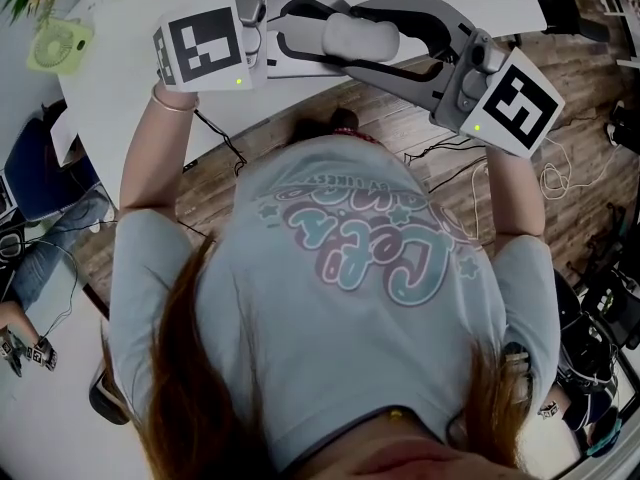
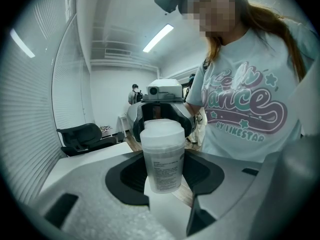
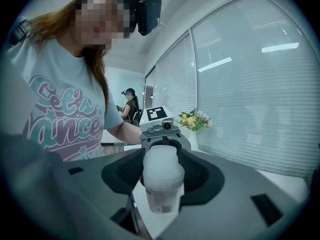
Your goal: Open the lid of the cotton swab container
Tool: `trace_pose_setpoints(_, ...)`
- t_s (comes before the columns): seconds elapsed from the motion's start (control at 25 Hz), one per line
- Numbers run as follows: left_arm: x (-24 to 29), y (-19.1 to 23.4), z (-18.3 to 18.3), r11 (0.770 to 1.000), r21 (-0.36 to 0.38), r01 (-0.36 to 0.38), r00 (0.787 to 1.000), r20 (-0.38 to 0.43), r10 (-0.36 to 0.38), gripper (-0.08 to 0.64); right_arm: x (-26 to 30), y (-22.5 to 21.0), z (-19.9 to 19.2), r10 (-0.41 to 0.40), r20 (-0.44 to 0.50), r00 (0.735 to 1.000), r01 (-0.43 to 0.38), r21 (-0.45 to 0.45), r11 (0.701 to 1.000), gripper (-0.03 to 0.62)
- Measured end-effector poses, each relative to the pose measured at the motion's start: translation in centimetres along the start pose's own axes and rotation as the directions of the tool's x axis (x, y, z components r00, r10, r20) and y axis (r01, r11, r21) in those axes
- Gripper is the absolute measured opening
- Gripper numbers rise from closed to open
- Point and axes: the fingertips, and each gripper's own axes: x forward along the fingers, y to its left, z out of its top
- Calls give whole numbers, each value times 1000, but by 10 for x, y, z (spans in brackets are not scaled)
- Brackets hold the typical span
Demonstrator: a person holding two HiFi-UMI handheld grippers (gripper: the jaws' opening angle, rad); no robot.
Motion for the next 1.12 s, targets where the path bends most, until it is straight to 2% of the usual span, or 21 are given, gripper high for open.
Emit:
trace_pose_setpoints(0.28, 1, 1, -2, 1000, -5, -4, 1000, 5, 4, 187, -2, -2, -7, 10, -38, 999, -8, 60, 998, 221)
trace_pose_setpoints(0.72, 0, 0, -1, 1000, -22, 1, 1000, 2, -1, 187, -2, -4, -4, 32, -14, 999, -29, 158, 987, 222)
trace_pose_setpoints(0.76, 0, 0, 0, 1000, -26, 7, 1000, 8, -7, 188, -2, -3, -3, 27, -19, 999, -24, 135, 991, 222)
trace_pose_setpoints(0.92, -1, 0, 2, 999, -39, 6, 1000, 15, -5, 187, 1, -1, 1, -36, -22, 999, 35, -56, 998, 222)
trace_pose_setpoints(1.0, 0, 0, 0, 999, -33, 5, 1000, 5, -4, 187, 3, -1, -1, -53, -33, 998, 50, -75, 996, 222)
trace_pose_setpoints(1.12, 0, 0, 0, 1000, -20, 5, 1000, 2, -5, 187, 3, 0, -2, -36, -49, 998, 33, -56, 998, 219)
